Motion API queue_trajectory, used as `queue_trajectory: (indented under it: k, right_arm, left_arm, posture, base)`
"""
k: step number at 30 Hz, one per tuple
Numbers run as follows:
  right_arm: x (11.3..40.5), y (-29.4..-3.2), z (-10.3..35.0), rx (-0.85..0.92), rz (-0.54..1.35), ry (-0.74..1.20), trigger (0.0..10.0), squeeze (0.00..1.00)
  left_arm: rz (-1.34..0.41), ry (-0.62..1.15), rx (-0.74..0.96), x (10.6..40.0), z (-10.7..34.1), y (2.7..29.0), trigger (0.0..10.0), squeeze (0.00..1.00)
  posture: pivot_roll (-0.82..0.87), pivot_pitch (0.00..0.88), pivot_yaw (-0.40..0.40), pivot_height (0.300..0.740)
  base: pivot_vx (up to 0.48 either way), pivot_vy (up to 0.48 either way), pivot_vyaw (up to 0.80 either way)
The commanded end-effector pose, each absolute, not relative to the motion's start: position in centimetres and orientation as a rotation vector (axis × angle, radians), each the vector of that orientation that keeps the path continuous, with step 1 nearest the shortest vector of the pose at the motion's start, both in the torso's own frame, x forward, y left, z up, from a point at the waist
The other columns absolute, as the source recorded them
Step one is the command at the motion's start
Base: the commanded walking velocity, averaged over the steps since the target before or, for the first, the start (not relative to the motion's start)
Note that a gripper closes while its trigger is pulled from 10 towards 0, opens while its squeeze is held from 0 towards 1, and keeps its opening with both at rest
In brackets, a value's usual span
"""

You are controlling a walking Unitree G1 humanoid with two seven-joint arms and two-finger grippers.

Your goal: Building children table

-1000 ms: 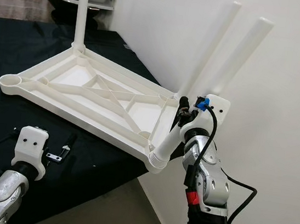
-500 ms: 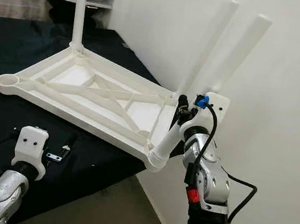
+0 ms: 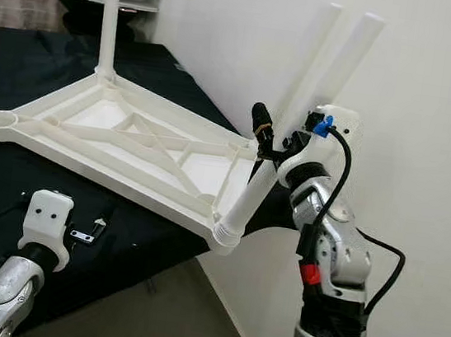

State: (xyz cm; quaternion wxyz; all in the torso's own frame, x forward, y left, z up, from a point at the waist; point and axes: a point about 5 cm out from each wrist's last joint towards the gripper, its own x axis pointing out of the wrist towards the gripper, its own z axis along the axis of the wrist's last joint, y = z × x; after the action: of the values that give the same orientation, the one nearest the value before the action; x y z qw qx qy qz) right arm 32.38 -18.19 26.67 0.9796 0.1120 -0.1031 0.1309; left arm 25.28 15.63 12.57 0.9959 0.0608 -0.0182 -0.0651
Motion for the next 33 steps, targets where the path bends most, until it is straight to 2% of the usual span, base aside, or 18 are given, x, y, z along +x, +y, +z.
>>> queue_trajectory:
  k: [1, 6, 9, 15, 17, 22, 24, 29, 33]
  right_arm:
    - [32.1, -18.4, 26.2, 0.235, 0.315, -0.183, 10.0, 1.0]
    - [31.8, -18.6, 26.2, 0.256, 0.398, -0.177, 10.0, 1.0]
    - [31.0, -17.7, 26.5, 0.278, 0.545, -0.191, 10.0, 1.0]
    - [30.7, -16.6, 26.5, 0.285, 0.626, -0.185, 10.0, 1.0]
    - [30.4, -14.7, 26.6, 0.277, 0.736, -0.173, 10.0, 1.0]
    - [30.2, -13.5, 26.8, 0.262, 0.806, -0.168, 10.0, 1.0]
    - [30.2, -11.4, 27.2, 0.243, 0.917, -0.16, 10.0, 1.0]
    - [30.2, -8.6, 27.0, 0.213, 1.056, -0.137, 10.0, 1.0]
    - [30.2, -8.3, 26.8, 0.205, 1.07, -0.131, 10.0, 1.0]
  left_arm:
    - [-0.146, -0.024, 0.119, 25.1, 12.2, 15.2, 10.0, 0.0]
    - [-0.148, -0.022, 0.12, 25.1, 12.2, 15.3, 10.0, 0.0]
    - [-0.148, -0.021, 0.121, 25.1, 12.2, 15.3, 10.0, 0.0]
    - [-0.148, -0.022, 0.123, 25.1, 12.2, 15.4, 10.0, 0.0]
    - [-0.144, -0.025, 0.123, 25.2, 12.3, 15.4, 10.0, 0.0]
    - [-0.143, -0.027, 0.123, 25.3, 12.3, 15.4, 10.0, 0.0]
    - [-0.139, -0.031, 0.123, 25.4, 12.4, 15.4, 10.0, 0.0]
    - [-0.128, -0.039, 0.123, 25.4, 12.6, 15.5, 10.0, 0.0]
    - [-0.127, -0.04, 0.123, 25.4, 12.6, 15.5, 10.0, 0.0]
  posture:
    - [0.11, 0.0, -0.215, 0.74]
    - [0.1, 0.0, -0.208, 0.74]
    - [0.1, 0.0, -0.208, 0.74]
    - [0.11, 0.0, -0.209, 0.74]
    - [0.11, 0.0, -0.212, 0.74]
    - [0.11, 0.0, -0.212, 0.74]
    - [0.12, 0.0, -0.222, 0.74]
    - [0.14, 0.0, -0.237, 0.74]
    - [0.14, 0.0, -0.239, 0.74]
  base:
    - [0.0, 0.0, 0.0]
    - [0.0, 0.0, 0.0]
    - [0.0, 0.0, 0.0]
    - [0.0, 0.0, 0.0]
    - [0.0, 0.0, 0.0]
    - [0.0, 0.0, 0.0]
    - [0.0, 0.0, 0.0]
    - [0.0, 0.0, 0.0]
    - [0.0, 0.0, 0.0]
